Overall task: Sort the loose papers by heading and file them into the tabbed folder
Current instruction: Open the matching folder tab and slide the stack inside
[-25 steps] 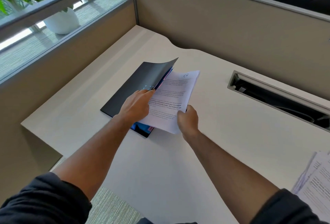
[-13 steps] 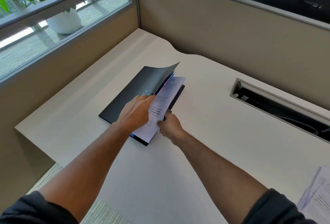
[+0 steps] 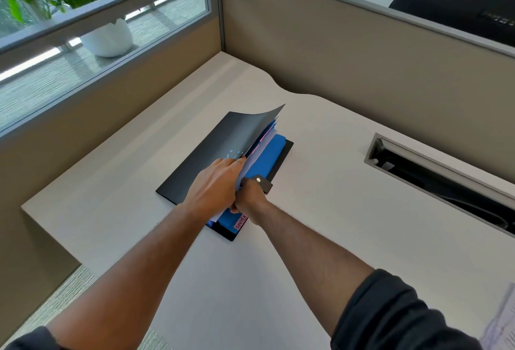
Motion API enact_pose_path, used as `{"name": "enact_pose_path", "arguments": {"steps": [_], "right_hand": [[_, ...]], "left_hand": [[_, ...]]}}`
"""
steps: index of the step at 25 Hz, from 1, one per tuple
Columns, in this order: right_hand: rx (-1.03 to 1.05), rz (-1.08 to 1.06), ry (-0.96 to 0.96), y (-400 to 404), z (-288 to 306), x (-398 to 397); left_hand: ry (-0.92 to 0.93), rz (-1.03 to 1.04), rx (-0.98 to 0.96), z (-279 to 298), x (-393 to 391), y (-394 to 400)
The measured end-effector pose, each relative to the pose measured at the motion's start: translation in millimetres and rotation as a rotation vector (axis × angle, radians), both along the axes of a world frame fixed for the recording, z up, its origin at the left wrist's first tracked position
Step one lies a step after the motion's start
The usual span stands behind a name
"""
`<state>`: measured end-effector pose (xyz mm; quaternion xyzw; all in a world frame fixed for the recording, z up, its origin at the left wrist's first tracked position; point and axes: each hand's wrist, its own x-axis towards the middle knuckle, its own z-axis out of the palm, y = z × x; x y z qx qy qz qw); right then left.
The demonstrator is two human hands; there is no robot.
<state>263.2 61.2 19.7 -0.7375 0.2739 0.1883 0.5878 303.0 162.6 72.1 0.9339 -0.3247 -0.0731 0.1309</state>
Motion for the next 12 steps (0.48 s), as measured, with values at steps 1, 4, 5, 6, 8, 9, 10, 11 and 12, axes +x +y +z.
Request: {"name": "enact_pose_path", "arguments": {"steps": [1, 4, 5, 6, 8, 9, 10, 11, 12], "right_hand": [[0.023, -0.014, 0.004, 0.6, 0.6, 0.0], [0.115, -0.060, -0.010, -2.3, 3.2, -2.9], [0.149, -0.073, -0.018, -4.5, 5.3, -5.8], [0.150, -0.070, -0.032, -6.5, 6.5, -9.3], [0.129, -0.053, -0.057, -9.7, 6.5, -17.9], [0.118, -0.049, -0.056, -11.0, 3.5, -23.2], [0.073, -0.044, -0.064, -13.0, 0.4, -30.6], [-0.002, -0.034, -0.072, -16.1, -2.6, -39.9], [-0.065, -0.031, -0.078, -19.9, -2.4, -52.8]], "left_hand": [[0.030, 0.004, -0.011, -0.6, 1.4, -0.8], [0.045, -0.001, -0.014, -4.4, 0.3, -2.4], [-0.002, -0.017, -0.008, -6.5, -2.1, -2.3], [-0.039, -0.035, 0.002, -9.5, -4.7, -2.3], [-0.049, -0.068, 0.037, -16.4, -9.7, -2.9], [-0.041, -0.080, 0.058, -19.8, -12.3, -4.0], [-0.031, -0.084, 0.088, -23.8, -15.4, -4.9], [-0.032, -0.081, 0.113, -27.5, -19.0, -6.5], [-0.047, -0.078, 0.130, -31.0, -23.5, -8.9]]}}
